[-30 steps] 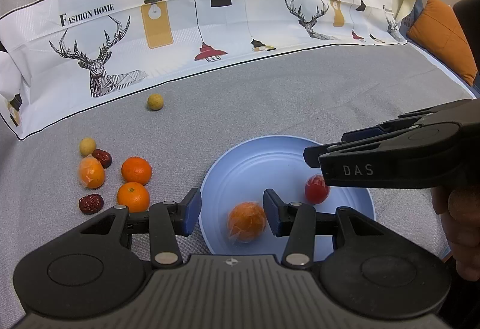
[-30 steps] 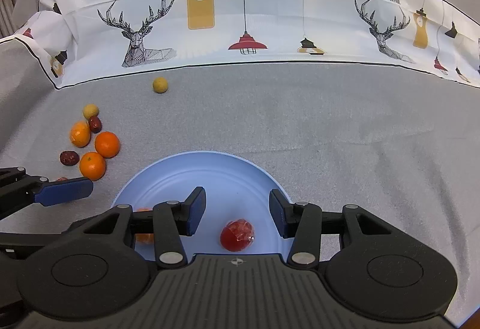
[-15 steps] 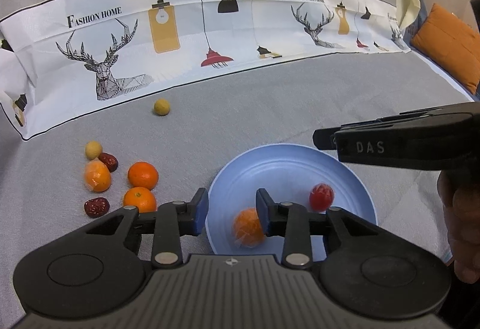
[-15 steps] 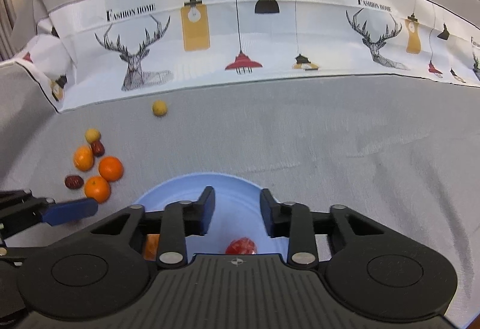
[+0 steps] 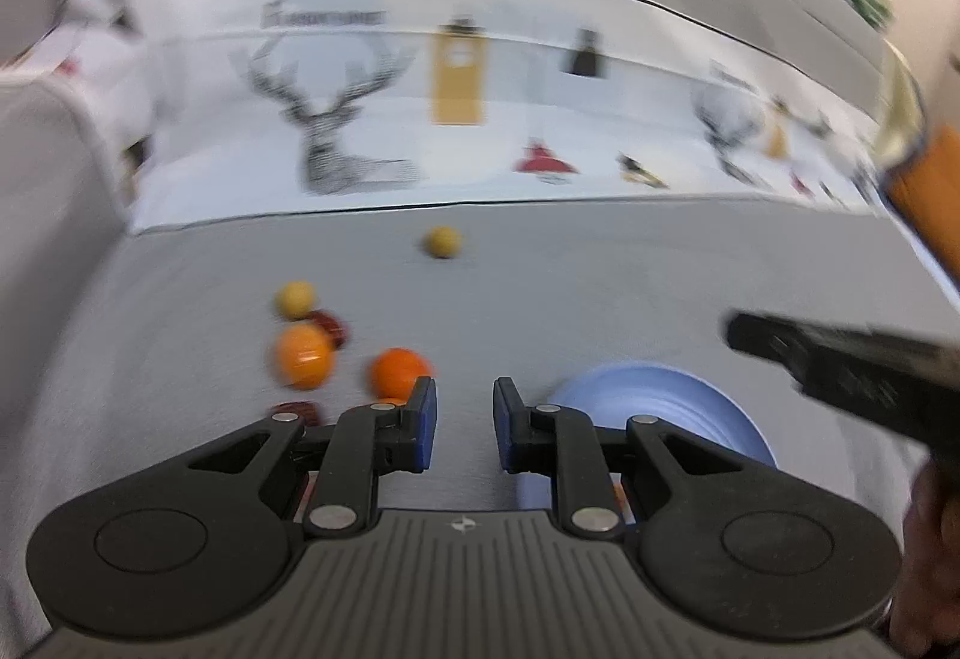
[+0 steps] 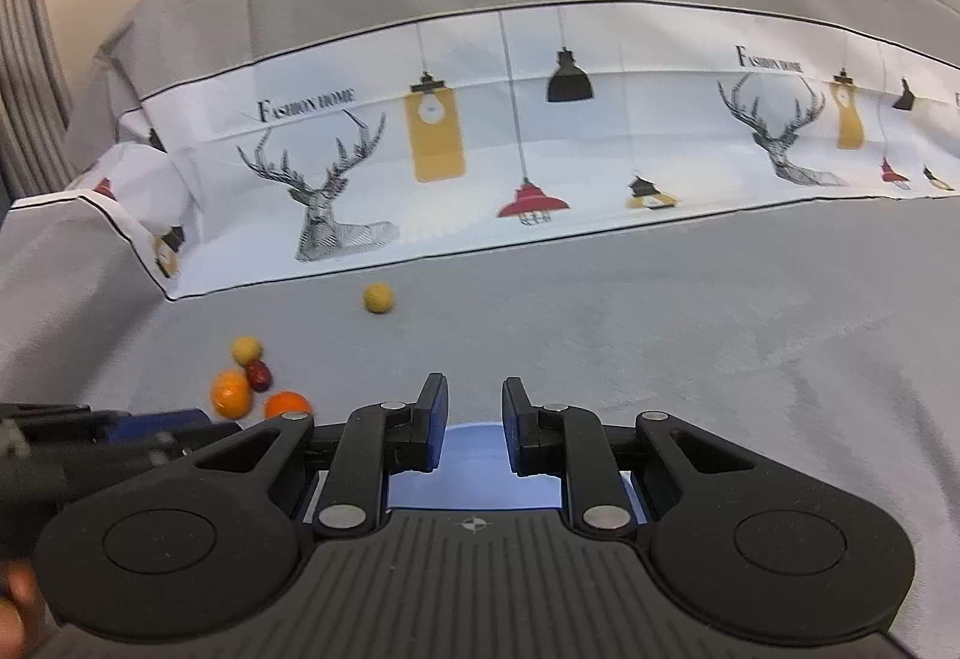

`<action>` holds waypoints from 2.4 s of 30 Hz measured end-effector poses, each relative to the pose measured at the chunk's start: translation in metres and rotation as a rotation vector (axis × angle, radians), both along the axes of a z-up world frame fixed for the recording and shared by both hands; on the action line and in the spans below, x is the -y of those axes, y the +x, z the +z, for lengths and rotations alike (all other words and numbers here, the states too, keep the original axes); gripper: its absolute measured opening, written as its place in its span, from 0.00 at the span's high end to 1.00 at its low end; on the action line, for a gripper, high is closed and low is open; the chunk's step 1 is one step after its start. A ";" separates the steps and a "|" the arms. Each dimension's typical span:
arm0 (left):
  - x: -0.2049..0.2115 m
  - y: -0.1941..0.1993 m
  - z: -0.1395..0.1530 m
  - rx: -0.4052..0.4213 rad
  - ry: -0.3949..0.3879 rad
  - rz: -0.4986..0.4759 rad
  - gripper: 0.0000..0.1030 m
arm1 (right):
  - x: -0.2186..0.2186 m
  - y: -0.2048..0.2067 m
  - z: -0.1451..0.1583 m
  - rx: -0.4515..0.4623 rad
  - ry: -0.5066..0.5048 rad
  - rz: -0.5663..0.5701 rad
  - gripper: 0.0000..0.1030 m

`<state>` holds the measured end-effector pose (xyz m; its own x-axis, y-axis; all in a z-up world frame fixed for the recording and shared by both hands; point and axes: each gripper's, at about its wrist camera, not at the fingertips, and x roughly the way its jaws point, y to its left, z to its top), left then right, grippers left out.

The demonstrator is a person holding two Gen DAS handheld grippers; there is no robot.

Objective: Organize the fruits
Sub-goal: 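Move both open tools back toward the fruit cluster, then grasp the dark red date with the left tool while the right tool grasps a mandarin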

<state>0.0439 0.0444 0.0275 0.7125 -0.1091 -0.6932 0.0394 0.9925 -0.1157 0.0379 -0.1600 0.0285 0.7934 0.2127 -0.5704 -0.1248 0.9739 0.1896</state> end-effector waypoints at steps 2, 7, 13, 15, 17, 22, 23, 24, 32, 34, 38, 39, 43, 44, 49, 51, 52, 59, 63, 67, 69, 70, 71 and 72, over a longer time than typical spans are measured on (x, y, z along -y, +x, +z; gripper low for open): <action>-0.019 0.003 0.002 -0.022 -0.031 0.061 0.78 | -0.005 0.000 0.001 0.005 0.005 0.020 0.80; -0.062 0.009 0.001 -0.086 -0.108 0.196 0.78 | -0.018 0.001 0.000 -0.006 0.021 0.074 0.80; -0.092 0.017 -0.009 -0.162 -0.195 0.269 0.78 | -0.047 0.004 -0.004 -0.044 0.036 0.183 0.79; -0.093 0.022 -0.014 -0.182 -0.204 0.267 0.78 | -0.061 0.006 -0.006 -0.059 0.035 0.224 0.79; -0.094 0.027 -0.018 -0.199 -0.211 0.262 0.77 | -0.075 0.009 -0.009 -0.078 0.033 0.266 0.79; -0.105 0.040 -0.030 -0.238 -0.245 0.281 0.63 | -0.109 0.019 -0.019 -0.110 -0.004 0.334 0.77; -0.107 0.044 -0.034 -0.253 -0.252 0.282 0.57 | -0.114 0.021 -0.022 -0.116 -0.014 0.338 0.73; -0.108 0.047 -0.037 -0.265 -0.252 0.283 0.55 | -0.119 0.023 -0.025 -0.123 -0.025 0.339 0.69; -0.109 0.060 -0.051 -0.305 -0.232 0.272 0.55 | -0.143 0.047 -0.047 -0.189 -0.081 0.315 0.44; -0.108 0.062 -0.054 -0.314 -0.233 0.272 0.55 | -0.148 0.052 -0.052 -0.204 -0.090 0.325 0.42; -0.105 0.064 -0.056 -0.320 -0.231 0.266 0.55 | -0.156 0.062 -0.061 -0.224 -0.108 0.341 0.42; -0.105 0.064 -0.057 -0.321 -0.229 0.264 0.55 | -0.157 0.064 -0.063 -0.229 -0.113 0.339 0.42; -0.103 0.065 -0.058 -0.324 -0.225 0.261 0.55 | -0.158 0.071 -0.070 -0.250 -0.106 0.329 0.47; -0.103 0.065 -0.058 -0.324 -0.226 0.261 0.55 | -0.158 0.071 -0.071 -0.253 -0.103 0.328 0.55; -0.102 0.067 -0.059 -0.321 -0.218 0.267 0.55 | -0.155 0.071 -0.072 -0.247 -0.103 0.328 0.66; -0.100 0.068 -0.059 -0.318 -0.209 0.265 0.55 | -0.154 0.070 -0.070 -0.244 -0.100 0.327 0.67; -0.099 0.069 -0.059 -0.317 -0.202 0.262 0.55 | -0.153 0.069 -0.068 -0.242 -0.099 0.329 0.67; -0.088 0.073 -0.059 -0.306 -0.156 0.241 0.55 | -0.160 0.064 -0.068 -0.258 -0.164 0.367 0.67; -0.083 0.076 -0.061 -0.314 -0.111 0.234 0.56 | -0.164 0.062 -0.069 -0.239 -0.192 0.379 0.66; -0.080 0.078 -0.063 -0.318 -0.082 0.224 0.68 | -0.166 0.062 -0.072 -0.230 -0.192 0.377 0.64; -0.078 0.078 -0.062 -0.314 -0.062 0.220 0.68 | -0.167 0.062 -0.072 -0.227 -0.197 0.379 0.64; -0.078 0.076 -0.061 -0.309 -0.053 0.225 0.68 | -0.166 0.061 -0.072 -0.225 -0.196 0.378 0.65; -0.079 0.075 -0.059 -0.304 -0.047 0.231 0.68 | -0.165 0.061 -0.072 -0.223 -0.192 0.375 0.66; -0.080 0.075 -0.058 -0.303 -0.048 0.236 0.68 | -0.164 0.061 -0.070 -0.221 -0.184 0.371 0.66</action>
<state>0.1184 0.1247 -0.0305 0.4852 -0.0040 -0.8744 -0.2324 0.9634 -0.1334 0.0987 0.0045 -0.0419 0.5385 0.3382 -0.7717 -0.4466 0.8912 0.0790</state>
